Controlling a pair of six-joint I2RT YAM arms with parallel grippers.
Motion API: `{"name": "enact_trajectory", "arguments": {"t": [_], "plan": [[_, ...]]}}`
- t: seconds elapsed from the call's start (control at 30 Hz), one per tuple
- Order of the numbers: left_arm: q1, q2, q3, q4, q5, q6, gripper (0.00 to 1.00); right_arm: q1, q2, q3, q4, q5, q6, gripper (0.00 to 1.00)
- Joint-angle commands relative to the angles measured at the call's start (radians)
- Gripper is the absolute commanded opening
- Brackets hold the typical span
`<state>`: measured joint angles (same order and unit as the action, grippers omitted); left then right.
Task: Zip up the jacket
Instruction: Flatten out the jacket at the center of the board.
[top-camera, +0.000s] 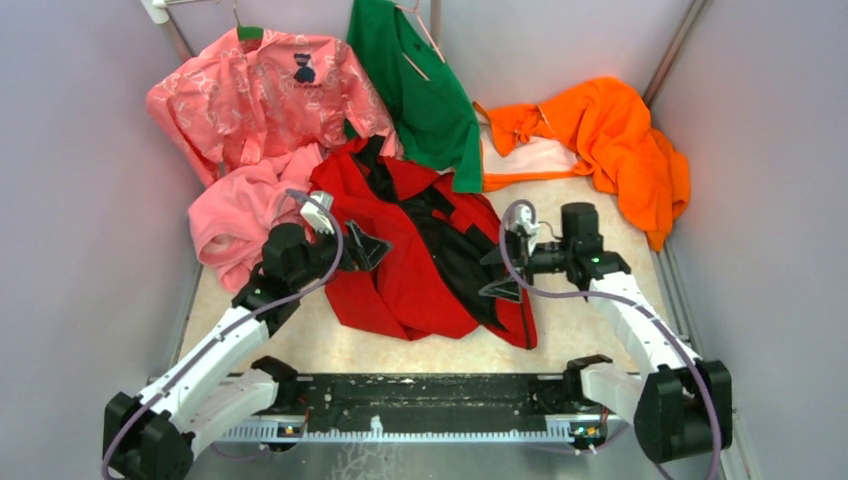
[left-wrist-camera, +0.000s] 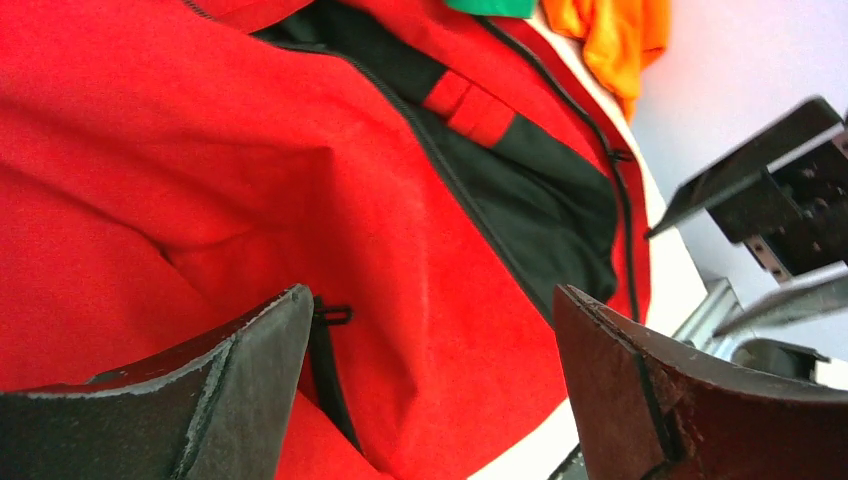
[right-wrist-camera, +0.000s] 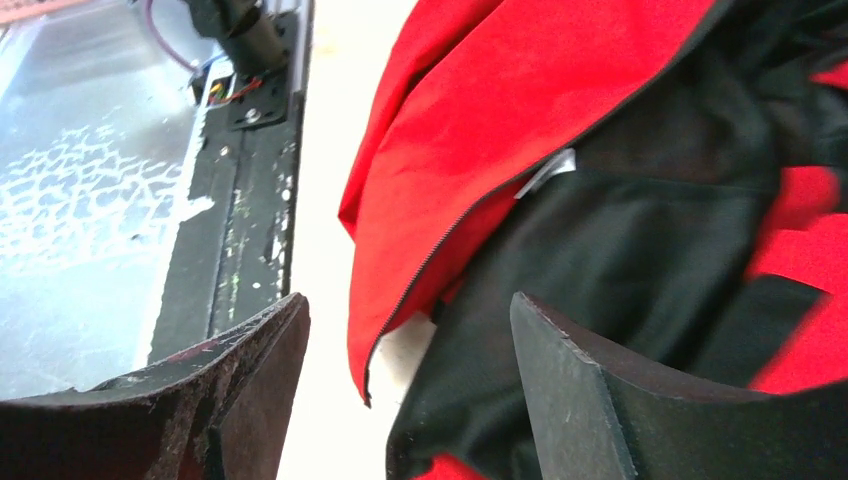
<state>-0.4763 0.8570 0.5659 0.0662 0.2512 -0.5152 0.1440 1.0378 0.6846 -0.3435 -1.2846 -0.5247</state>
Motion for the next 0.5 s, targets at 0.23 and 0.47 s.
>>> {"name": "enact_trajectory", "arguments": {"t": [0.23, 0.47], "plan": [[0.002, 0.232, 0.062, -0.007, -0.134, -0.08, 0.95, 0.364, 0.194, -0.061, 0.467, 0.406, 0.4, 0.67], [0.104, 0.299, 0.115, 0.007, -0.057, -0.04, 0.93, 0.49, 0.328, -0.031, 0.467, 0.441, 0.486, 0.08]]}}
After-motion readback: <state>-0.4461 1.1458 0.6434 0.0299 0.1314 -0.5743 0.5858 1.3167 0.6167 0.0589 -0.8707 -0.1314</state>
